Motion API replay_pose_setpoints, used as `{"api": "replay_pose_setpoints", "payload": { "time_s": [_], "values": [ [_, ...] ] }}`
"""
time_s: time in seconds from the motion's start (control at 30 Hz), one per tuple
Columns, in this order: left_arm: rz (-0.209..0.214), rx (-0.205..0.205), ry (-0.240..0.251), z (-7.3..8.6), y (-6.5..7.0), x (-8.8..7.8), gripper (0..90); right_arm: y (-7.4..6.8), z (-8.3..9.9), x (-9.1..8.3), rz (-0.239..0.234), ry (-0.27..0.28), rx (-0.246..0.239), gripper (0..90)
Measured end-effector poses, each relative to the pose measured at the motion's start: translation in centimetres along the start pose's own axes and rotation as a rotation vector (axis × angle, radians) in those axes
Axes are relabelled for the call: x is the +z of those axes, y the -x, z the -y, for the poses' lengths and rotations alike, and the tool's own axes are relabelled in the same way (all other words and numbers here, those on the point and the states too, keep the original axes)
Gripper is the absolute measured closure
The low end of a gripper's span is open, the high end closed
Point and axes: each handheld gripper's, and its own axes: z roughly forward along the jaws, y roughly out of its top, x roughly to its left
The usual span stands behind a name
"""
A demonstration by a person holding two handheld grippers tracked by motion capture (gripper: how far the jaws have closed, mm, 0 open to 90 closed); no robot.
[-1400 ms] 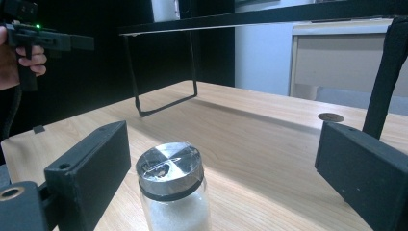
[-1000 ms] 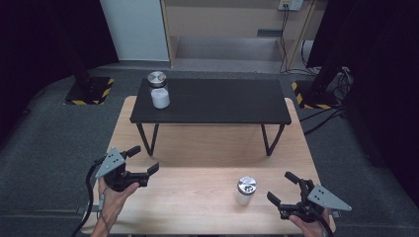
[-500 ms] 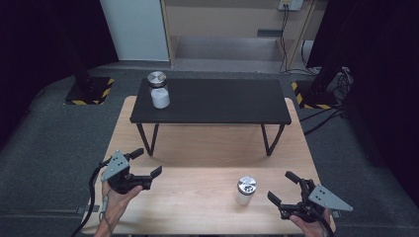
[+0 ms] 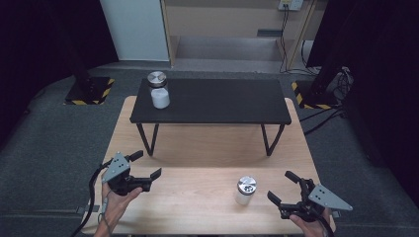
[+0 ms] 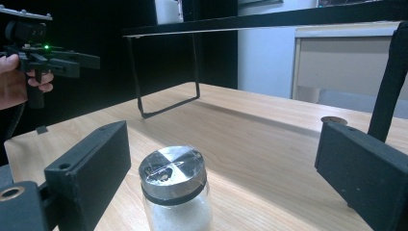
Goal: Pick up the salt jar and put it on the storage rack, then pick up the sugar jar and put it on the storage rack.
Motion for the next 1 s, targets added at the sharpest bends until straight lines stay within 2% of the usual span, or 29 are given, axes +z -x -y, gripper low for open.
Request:
{"api": "replay_pose_setpoints", "payload": {
  "time_s": [1.0],
  "values": [
    [0.0,0.006,-0.002,-0.02,0.08,-0.09,6.1,0.09,-0.02,-0.01,-0.002,0.0,-0.003,5.2]
  ]
}}
